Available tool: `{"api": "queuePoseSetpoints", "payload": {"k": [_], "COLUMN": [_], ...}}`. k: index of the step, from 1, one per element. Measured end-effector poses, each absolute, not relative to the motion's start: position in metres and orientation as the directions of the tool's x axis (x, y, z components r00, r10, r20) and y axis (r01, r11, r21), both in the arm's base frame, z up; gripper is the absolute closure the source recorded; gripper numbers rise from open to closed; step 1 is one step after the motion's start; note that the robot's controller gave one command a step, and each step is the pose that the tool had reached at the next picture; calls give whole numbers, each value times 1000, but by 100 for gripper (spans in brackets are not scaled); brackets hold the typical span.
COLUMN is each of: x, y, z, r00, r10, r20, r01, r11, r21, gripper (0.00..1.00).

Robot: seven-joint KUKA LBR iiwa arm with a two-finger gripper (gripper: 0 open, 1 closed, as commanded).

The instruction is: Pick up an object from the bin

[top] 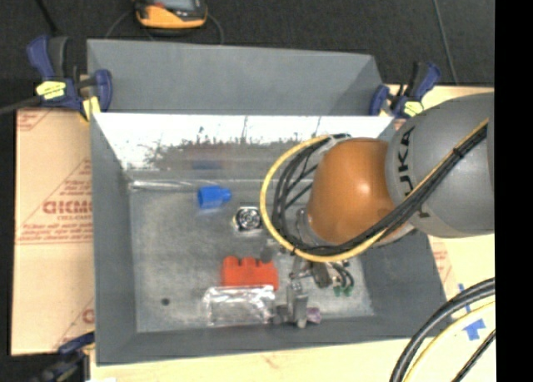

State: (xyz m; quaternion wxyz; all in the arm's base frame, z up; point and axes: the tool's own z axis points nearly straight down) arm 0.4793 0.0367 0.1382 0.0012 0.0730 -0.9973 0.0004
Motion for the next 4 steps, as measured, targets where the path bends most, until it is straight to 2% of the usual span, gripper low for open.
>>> {"api": "queuePoseSetpoints", "payload": {"k": [1,2,3,4], "x": [520,518,509,544], "y": [35,37,16,36], "z": [161,82,140,73], "r00": [-891,-856,-858,-753], "r10": [-455,-516,-513,-658], "r20": [-6,-4,-7,-12], "r01": [-455,-516,-513,-658], "r11": [891,856,858,753], "r21": [-3,1,-5,-7], "gripper": [0,0,0,0]}}
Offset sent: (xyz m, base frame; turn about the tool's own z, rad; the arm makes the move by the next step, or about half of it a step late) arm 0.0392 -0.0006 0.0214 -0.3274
